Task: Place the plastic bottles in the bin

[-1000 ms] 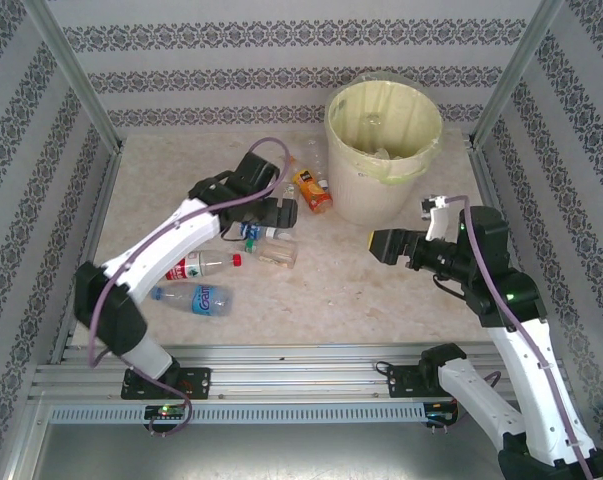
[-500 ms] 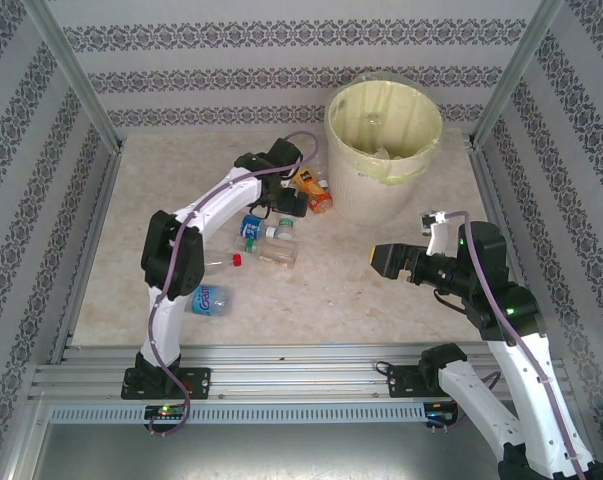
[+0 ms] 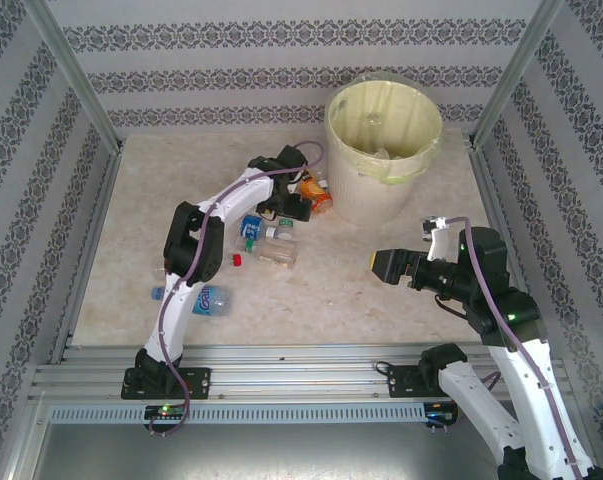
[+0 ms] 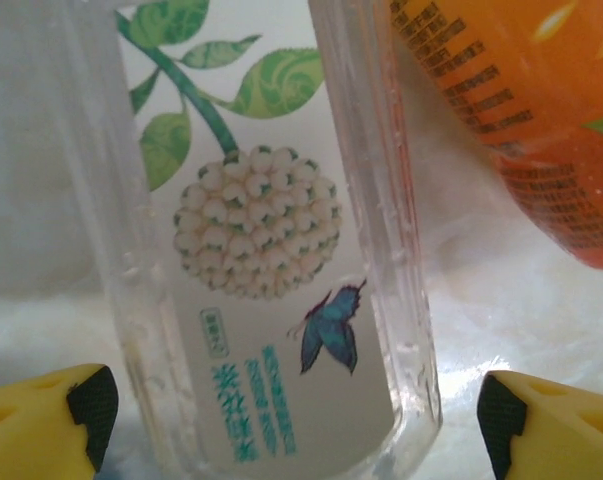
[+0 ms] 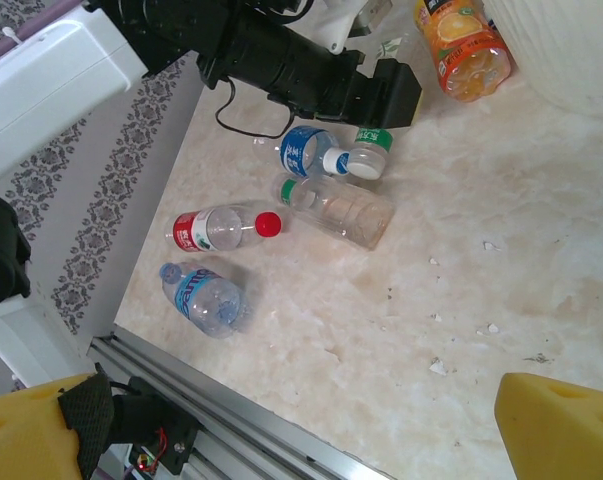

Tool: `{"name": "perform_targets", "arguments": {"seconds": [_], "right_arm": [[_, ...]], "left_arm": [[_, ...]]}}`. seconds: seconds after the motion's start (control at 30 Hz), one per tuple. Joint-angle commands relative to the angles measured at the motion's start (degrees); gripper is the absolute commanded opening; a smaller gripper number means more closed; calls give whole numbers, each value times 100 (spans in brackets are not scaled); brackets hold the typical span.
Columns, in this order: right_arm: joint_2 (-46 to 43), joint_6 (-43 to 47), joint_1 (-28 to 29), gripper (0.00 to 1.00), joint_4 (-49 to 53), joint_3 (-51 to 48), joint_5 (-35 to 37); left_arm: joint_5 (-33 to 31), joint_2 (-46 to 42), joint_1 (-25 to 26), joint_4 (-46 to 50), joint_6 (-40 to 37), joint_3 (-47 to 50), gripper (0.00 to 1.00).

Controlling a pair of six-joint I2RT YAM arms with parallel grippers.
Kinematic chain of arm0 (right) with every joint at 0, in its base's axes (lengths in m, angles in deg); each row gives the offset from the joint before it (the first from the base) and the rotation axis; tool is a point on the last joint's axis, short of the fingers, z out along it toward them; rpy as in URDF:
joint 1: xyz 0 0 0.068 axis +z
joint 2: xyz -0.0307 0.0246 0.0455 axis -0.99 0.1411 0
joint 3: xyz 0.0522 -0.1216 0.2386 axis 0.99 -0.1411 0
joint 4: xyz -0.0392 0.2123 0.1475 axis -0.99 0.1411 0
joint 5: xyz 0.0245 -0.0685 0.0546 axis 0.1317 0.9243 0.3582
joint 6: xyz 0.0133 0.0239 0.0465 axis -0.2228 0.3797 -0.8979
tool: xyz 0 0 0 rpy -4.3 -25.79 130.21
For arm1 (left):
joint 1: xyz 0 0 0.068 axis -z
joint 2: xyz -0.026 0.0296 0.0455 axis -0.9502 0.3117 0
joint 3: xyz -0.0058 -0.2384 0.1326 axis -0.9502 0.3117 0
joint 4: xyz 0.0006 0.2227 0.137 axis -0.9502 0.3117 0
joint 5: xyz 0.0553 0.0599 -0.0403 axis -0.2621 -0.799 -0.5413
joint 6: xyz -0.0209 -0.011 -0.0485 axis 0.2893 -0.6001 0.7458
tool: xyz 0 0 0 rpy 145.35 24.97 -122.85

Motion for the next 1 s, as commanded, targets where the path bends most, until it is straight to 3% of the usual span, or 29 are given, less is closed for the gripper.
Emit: {"name": "perform_targets", "arguments": {"seconds": [0.0,0.6,0.97], "right_arm": [[-71,-104,43,98,75,-55,20],[-100,-219,42,98,-32,-164,-25],[-120,-388,41,98,-177,-188,-130]], "left_arm": [[154,135,-47,60,121,-206,89],[-35,-34,-47,107,-28,-260,60],[-109,-834,-74,-166,113,101,59]]}}
